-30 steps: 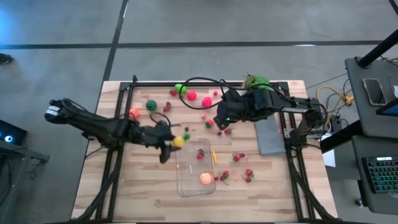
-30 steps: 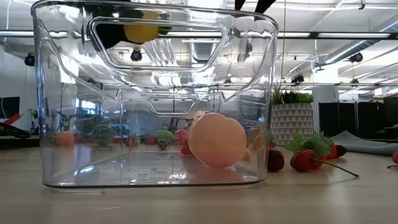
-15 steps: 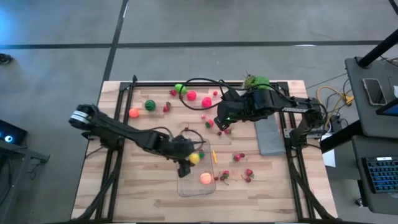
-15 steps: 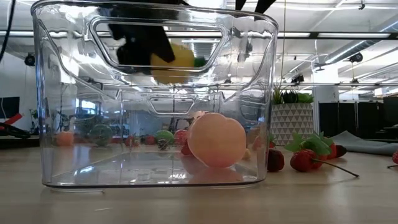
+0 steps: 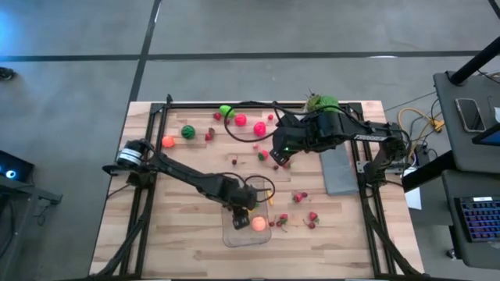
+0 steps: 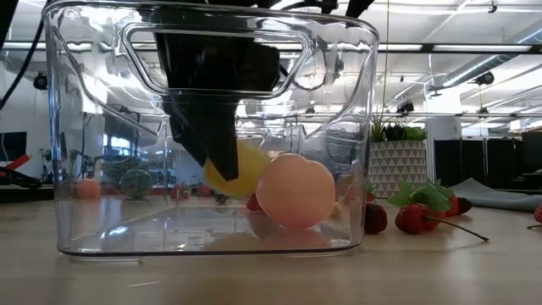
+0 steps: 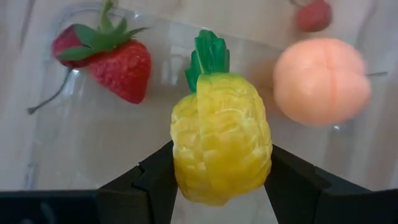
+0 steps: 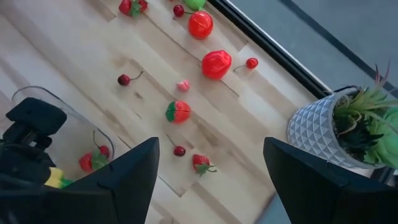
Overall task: Pick and placing Produce into tupperware
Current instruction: Put the yellow pineapple into the transparent bin
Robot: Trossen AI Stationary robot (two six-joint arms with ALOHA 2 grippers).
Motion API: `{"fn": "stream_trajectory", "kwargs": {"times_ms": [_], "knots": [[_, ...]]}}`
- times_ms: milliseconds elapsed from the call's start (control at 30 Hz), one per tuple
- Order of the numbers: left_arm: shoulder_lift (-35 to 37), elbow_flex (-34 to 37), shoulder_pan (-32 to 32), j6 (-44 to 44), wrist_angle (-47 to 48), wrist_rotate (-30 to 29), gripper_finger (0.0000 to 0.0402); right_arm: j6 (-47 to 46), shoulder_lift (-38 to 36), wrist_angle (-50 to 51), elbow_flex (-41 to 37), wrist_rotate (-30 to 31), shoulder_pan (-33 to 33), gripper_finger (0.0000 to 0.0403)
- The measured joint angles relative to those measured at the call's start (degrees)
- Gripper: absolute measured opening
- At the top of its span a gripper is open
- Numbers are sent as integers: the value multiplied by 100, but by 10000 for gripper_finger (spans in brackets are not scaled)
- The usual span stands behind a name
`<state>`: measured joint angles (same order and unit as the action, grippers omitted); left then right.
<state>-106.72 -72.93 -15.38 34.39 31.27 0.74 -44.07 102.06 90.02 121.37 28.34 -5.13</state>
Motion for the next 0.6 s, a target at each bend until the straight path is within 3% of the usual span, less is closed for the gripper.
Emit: {"fn": "stream_trajectory", "kwargs": {"times_ms": [233, 600], "knots": [[0, 101, 0, 280, 8, -445, 201, 221, 0, 0, 0, 17, 0, 277], [0, 96, 0, 638, -159, -459, 295, 375, 0, 0, -1, 25, 0, 281]]}}
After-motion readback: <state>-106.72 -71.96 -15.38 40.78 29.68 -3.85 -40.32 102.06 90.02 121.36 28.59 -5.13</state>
